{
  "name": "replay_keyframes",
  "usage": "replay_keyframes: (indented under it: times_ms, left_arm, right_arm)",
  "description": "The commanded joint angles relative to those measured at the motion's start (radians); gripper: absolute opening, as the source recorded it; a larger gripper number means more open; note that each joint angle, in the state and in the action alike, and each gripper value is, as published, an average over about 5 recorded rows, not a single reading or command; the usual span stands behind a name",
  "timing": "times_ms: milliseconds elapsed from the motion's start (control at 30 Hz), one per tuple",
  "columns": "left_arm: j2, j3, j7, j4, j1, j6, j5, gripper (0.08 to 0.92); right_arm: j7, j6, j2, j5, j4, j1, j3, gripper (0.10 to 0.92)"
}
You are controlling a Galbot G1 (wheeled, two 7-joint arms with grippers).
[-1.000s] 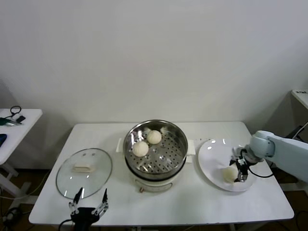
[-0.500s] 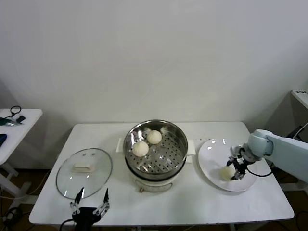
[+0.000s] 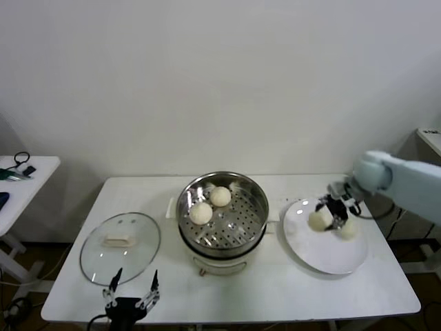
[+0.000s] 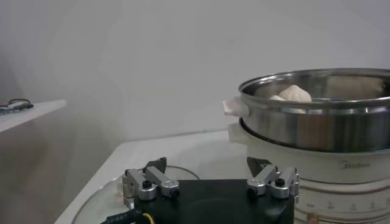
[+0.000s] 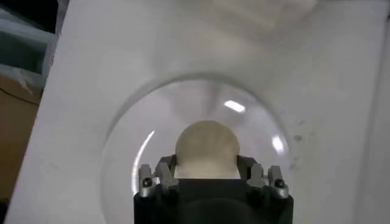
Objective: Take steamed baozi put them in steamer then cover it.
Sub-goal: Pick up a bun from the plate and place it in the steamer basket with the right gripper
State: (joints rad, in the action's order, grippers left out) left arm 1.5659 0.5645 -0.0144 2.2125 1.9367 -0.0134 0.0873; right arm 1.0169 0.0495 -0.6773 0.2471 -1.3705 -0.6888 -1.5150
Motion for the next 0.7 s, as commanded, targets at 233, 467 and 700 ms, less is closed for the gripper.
replay_keyframes:
  times_ms: [233,467,700]
  left_arm:
    - [-0.007,0.007,0.0,0.001,0.0,-0.003,0.001,0.823]
    - [-0.013,0.018,-0.002,0.011,0.008,0.002,-0.01,0.823]
    - [-0.014,0.03,-0.001,0.013,0.007,0.001,-0.012,0.823]
  right_arm:
    - [-0.004,0.377,-0.395,-0.088,-0.327,-0.421,-0.027,0.662]
    - [-0.08,0.348,-0.49,-0.242,-0.34,-0.205,-0.052,0.662]
    - [-0.117,0.333,-0.565,-0.346,-0.225,-0.036,-0.059,0.662]
